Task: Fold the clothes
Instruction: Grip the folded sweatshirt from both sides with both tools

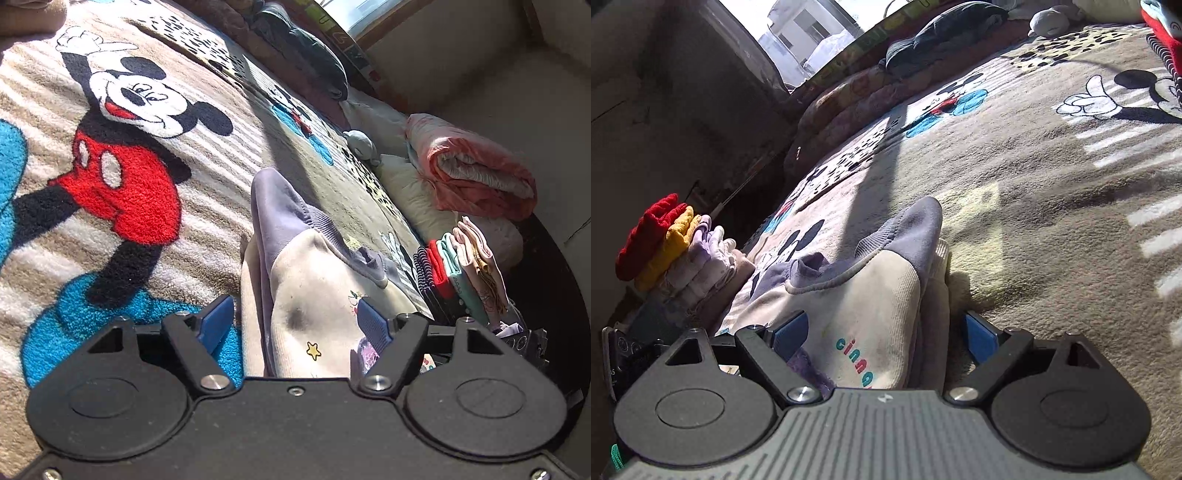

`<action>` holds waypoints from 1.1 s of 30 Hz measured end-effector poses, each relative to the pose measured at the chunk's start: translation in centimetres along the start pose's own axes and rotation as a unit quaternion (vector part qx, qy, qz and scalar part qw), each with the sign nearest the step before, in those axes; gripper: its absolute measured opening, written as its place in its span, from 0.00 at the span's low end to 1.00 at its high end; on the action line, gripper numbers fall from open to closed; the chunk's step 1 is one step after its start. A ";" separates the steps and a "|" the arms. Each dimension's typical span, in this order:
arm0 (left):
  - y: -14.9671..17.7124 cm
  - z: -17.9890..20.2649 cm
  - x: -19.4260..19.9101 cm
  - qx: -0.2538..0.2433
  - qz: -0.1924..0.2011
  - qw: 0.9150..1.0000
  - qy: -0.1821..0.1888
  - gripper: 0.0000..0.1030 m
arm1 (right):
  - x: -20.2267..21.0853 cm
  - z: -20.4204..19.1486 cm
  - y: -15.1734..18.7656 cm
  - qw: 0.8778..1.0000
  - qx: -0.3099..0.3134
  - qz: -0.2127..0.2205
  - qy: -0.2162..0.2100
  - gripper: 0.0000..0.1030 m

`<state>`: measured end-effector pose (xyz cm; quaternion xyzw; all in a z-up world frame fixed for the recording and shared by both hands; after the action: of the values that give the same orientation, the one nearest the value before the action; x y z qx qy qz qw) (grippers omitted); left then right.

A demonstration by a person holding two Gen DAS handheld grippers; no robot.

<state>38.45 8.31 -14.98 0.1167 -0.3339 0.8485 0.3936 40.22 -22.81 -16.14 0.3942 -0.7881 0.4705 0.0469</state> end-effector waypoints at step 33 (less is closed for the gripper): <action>0.2 -1.3 -0.7 0.066 -0.023 0.997 0.045 0.19 | -0.1 0.8 1.1 0.993 -0.089 -0.017 -0.081 0.29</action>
<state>38.84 8.62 -16.41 0.1115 -0.2561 0.8639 0.4192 39.80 -23.13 -17.37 0.4387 -0.8212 0.3640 0.0260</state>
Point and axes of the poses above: each gripper's, at about its wrist camera, not at the fingertips, and x roughly against the way its jaws point, z to its right, y to its underside, the point moved 5 cm from there along -x, roughly the way its jaws point, and after that the axes turned 7 degrees about x, right-handed, at the moved point
